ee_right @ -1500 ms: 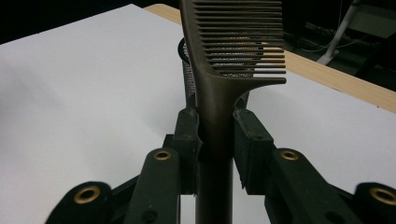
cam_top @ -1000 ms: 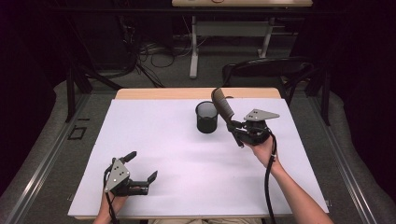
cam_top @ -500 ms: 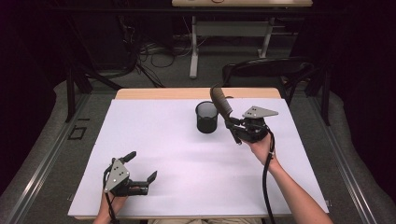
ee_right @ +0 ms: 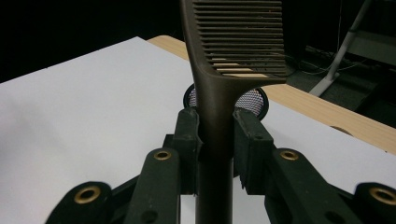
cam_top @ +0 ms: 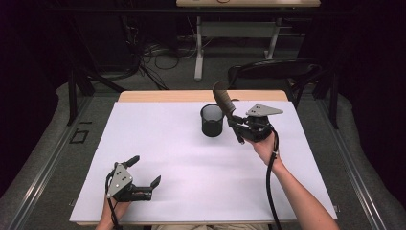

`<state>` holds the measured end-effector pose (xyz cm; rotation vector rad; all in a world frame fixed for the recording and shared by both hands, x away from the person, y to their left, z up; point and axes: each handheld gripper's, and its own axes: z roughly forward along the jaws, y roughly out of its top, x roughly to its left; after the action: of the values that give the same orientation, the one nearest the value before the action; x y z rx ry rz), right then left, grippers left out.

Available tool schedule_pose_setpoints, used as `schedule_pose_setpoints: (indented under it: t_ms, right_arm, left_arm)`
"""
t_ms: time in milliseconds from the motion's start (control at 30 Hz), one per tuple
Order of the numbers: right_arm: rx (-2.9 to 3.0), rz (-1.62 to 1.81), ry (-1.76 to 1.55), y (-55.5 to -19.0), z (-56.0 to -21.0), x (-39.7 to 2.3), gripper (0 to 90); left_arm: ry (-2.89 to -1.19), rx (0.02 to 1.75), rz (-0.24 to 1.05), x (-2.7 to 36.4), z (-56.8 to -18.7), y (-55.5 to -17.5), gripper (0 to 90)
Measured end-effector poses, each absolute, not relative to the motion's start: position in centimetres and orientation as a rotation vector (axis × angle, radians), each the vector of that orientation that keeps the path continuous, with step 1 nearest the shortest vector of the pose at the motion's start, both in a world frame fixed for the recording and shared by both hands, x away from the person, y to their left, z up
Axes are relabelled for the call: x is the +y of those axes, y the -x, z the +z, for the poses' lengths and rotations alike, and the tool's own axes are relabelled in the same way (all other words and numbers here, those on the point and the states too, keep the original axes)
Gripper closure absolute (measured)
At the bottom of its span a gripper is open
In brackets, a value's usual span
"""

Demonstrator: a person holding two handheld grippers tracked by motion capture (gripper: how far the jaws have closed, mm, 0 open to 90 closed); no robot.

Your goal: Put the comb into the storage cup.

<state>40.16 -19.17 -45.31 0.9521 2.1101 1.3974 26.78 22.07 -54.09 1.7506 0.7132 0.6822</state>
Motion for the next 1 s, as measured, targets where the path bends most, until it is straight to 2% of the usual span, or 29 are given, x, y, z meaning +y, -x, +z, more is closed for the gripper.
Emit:
schedule_pose_setpoints:
  t_ms: [1000]
  right_arm:
    - [2.078, 1.429, -0.943, -42.1, -44.5, -17.8, 73.1]
  left_arm:
    - [-1.751, 0.712, 0.683, 22.1, -54.1, -26.8, 0.3]
